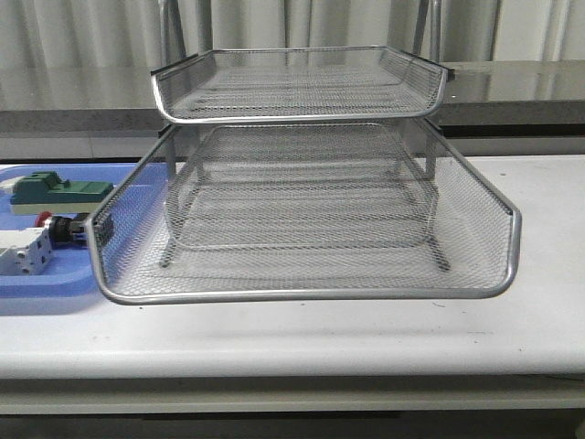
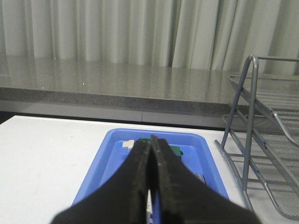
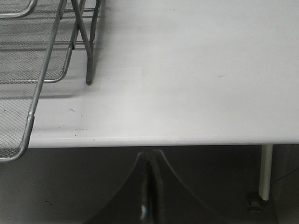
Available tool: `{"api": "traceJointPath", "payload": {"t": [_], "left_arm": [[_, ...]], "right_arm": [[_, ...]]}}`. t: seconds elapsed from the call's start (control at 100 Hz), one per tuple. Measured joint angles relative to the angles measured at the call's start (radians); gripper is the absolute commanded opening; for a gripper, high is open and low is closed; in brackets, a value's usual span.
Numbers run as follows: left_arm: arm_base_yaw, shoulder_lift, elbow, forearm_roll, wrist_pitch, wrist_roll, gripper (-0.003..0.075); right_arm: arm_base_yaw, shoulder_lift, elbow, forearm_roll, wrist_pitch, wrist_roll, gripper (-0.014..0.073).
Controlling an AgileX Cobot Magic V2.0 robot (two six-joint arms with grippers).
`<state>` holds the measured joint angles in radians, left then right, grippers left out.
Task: Place button on rack with both arms
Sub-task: 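Release the pulled-out tray and withdraw the right gripper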
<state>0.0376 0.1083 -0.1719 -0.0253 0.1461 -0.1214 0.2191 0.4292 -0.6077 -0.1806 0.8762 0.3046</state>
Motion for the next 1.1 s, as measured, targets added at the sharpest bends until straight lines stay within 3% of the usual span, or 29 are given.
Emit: {"api": "traceJointPath", "payload": {"t": [0.23, 0.4, 0.88, 0.98, 1.05, 1.1], "left_arm": [[0.0, 0.334, -0.287, 0.0, 0.262, 0.0, -0.002], [0.0, 0.632, -0.513, 0.0, 0.461, 0.089, -0.002], [0.0, 1.286, -0.956, 0.0, 0.561, 0.231, -0.0015], [0.0, 1.372, -1.016, -0.003, 0.576, 0.284, 0.0078], [0.0, 1.423, -1.052, -0.015, 0.598, 0.328, 0.0238], [0.0, 1.451, -1.073, -0.026, 0.62, 0.36, 0.0414]], "right_arm": [[0.0, 0.0, 0.0, 0.0, 0.0, 0.0, -0.0109], [0.0, 0.0, 0.0, 0.0, 0.0, 0.0, -0.0109], [0.0, 0.0, 0.0, 0.0, 0.0, 0.0, -0.0109], [0.0, 0.0, 0.0, 0.0, 0.0, 0.0, -0.0109], [0.0, 0.0, 0.0, 0.0, 0.0, 0.0, -0.0109], [0.0, 0.0, 0.0, 0.0, 0.0, 0.0, -0.0109]]}}
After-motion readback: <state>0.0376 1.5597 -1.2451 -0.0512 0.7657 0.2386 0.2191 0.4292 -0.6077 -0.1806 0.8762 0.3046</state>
